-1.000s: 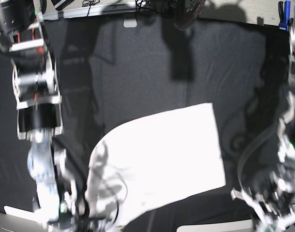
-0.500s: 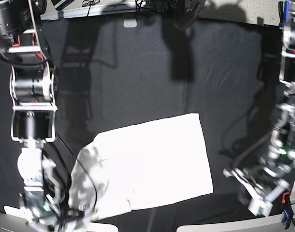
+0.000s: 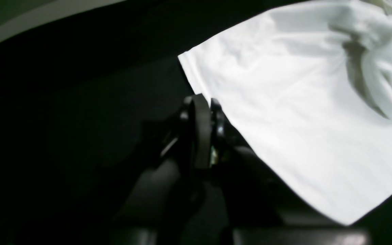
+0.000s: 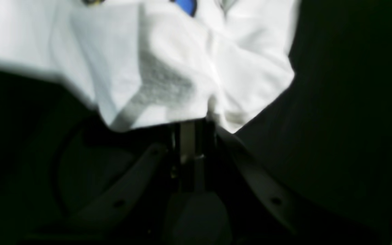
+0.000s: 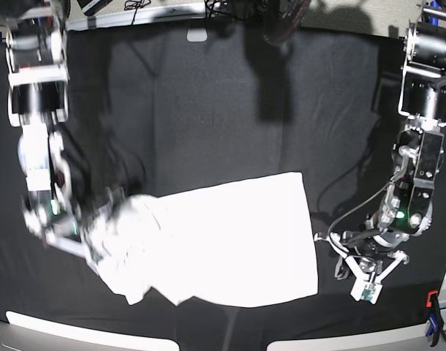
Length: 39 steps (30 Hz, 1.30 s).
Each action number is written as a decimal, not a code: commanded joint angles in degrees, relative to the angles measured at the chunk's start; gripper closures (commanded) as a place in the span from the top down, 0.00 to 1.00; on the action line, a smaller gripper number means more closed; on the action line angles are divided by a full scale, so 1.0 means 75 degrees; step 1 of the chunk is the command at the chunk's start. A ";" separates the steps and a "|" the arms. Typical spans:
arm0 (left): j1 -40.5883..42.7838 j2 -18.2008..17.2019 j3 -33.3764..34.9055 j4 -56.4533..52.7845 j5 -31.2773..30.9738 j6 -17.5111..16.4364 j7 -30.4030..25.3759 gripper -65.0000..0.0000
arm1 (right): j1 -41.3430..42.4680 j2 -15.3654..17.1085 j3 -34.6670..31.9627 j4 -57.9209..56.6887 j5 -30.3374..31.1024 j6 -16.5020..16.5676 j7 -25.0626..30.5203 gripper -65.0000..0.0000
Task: Layout the t-shirt on the table in an organized manner, then fold the t-shirt properly
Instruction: 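Swing the lifted shirt and lay it flat on the table, then grasp the shirt hem with the left gripper and pull it outward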
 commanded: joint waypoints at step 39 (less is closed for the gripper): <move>-0.3544 0.2486 -0.0038 -0.5004 -0.0131 -0.1955 -0.0070 0.26 | -0.2352 0.0248 0.5802 0.1215 0.5272 0.0972 -0.1174 0.51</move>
